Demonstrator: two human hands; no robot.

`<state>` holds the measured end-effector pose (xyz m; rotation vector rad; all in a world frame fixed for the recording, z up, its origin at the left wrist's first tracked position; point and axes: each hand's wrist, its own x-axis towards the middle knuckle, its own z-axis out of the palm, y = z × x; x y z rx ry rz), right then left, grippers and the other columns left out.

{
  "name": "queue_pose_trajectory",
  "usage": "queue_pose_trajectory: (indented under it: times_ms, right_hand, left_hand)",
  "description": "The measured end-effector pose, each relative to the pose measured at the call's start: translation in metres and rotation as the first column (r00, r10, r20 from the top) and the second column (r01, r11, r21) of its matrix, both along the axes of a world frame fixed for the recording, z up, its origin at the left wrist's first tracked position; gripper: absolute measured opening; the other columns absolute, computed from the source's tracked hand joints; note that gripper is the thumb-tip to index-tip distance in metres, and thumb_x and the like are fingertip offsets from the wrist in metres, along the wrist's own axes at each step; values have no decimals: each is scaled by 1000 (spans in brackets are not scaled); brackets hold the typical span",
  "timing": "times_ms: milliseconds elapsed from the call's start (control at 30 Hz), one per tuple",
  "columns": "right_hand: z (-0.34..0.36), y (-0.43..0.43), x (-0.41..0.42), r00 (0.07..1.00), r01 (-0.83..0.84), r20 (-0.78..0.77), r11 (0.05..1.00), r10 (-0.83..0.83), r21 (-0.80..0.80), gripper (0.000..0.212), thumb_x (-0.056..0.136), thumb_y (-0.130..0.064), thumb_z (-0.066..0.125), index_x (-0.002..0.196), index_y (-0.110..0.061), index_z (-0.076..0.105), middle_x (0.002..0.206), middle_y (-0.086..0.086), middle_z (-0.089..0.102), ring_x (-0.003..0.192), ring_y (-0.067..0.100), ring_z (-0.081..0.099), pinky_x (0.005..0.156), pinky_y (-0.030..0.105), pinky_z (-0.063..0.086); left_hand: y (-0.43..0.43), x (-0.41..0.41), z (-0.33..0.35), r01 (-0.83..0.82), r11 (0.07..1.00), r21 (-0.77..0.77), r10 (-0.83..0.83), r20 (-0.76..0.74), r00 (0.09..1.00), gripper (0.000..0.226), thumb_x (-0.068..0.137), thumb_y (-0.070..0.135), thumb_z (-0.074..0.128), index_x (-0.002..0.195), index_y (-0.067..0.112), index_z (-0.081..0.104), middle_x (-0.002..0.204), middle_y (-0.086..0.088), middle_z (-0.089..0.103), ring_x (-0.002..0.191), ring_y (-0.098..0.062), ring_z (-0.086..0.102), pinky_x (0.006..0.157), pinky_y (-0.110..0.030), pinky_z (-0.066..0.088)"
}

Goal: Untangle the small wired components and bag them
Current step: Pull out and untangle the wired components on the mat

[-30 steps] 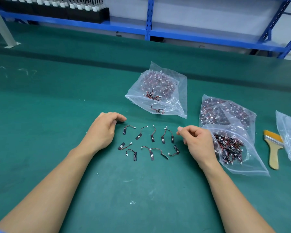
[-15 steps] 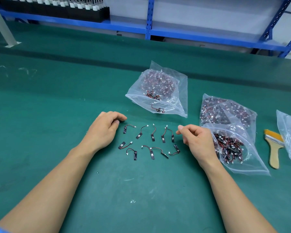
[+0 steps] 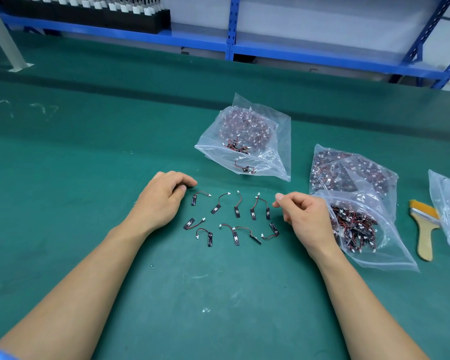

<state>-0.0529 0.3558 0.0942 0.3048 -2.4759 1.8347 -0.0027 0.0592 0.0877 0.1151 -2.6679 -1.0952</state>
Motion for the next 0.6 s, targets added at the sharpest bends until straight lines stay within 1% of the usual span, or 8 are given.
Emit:
queue_pose_trajectory:
  times_ms: [167, 267, 333, 400, 433, 500, 533, 600]
  right_hand:
    - [0, 0, 0, 1000, 3, 0, 1000, -3, 5, 31, 95, -24, 68, 65, -22, 74, 47, -8, 48, 47, 7, 42, 54, 21, 35]
    - [0, 1, 0, 1000, 0, -3, 1000, 1, 9, 31, 95, -24, 68, 65, -22, 74, 47, -9, 48, 47, 6, 42, 53, 19, 35]
    - [0, 1, 0, 1000, -1, -5, 1000, 1, 14, 31, 95, -25, 68, 65, -24, 74, 47, -9, 49, 47, 6, 43, 53, 19, 36]
    - [-1, 1, -1, 1000, 2, -7, 1000, -2, 18, 30, 95, -26, 68, 65, -24, 74, 47, -8, 49, 47, 6, 42, 53, 21, 35]
    - [-1, 0, -1, 1000, 3, -7, 1000, -3, 21, 30, 95, -26, 68, 66, -25, 74, 47, -8, 49, 46, 7, 41, 53, 22, 35]
    - [-1, -1, -2, 1000, 0, -5, 1000, 0, 18, 29, 95, -28, 67, 67, -26, 75, 48, -7, 50, 47, 7, 41, 53, 23, 34]
    - [-1, -1, -2, 1000, -2, -5, 1000, 2, 15, 29, 95, -29, 67, 68, -26, 75, 48, -7, 50, 47, 7, 41, 53, 23, 34]
    - [-1, -2, -3, 1000, 0, -4, 1000, 0, 9, 30, 95, -30, 66, 67, -26, 75, 49, -7, 51, 48, 9, 40, 54, 25, 34]
  left_hand:
    - [0, -1, 0, -1, 1000, -6, 1, -2, 1000, 30, 102, 10, 48, 110, 29, 69, 105, 20, 64, 108, -9, 45, 95, -34, 41]
    - [0, -1, 0, -2, 1000, -13, 2, 0, 1000, 29, 102, 12, 48, 108, 31, 69, 105, 20, 63, 107, -8, 45, 95, -36, 42]
    - [0, -1, 1, 0, 1000, -23, 0, 5, 1000, 25, 102, 16, 50, 110, 30, 69, 104, 19, 63, 107, -9, 45, 96, -38, 42]
    - [3, 2, 3, 16, 999, -32, -16, 20, 1000, 20, 102, 25, 53, 116, 29, 67, 107, 18, 63, 110, -9, 44, 99, -37, 42]
    - [6, 4, 5, 33, 999, -34, -32, 33, 999, 23, 100, 32, 54, 121, 29, 65, 110, 18, 62, 114, -9, 44, 101, -35, 41]
    - [16, 13, 7, 86, 996, -34, -83, 71, 994, 40, 97, 46, 54, 134, 30, 57, 125, 17, 59, 126, -6, 39, 104, -29, 36]
    - [24, 17, 7, 125, 991, -45, -120, 98, 988, 51, 95, 53, 54, 140, 31, 50, 134, 16, 54, 132, -4, 35, 107, -28, 34]
    - [46, 26, 6, 224, 968, -117, -203, 170, 964, 74, 88, 70, 49, 151, 34, 33, 153, 17, 37, 145, -3, 19, 117, -32, 26]
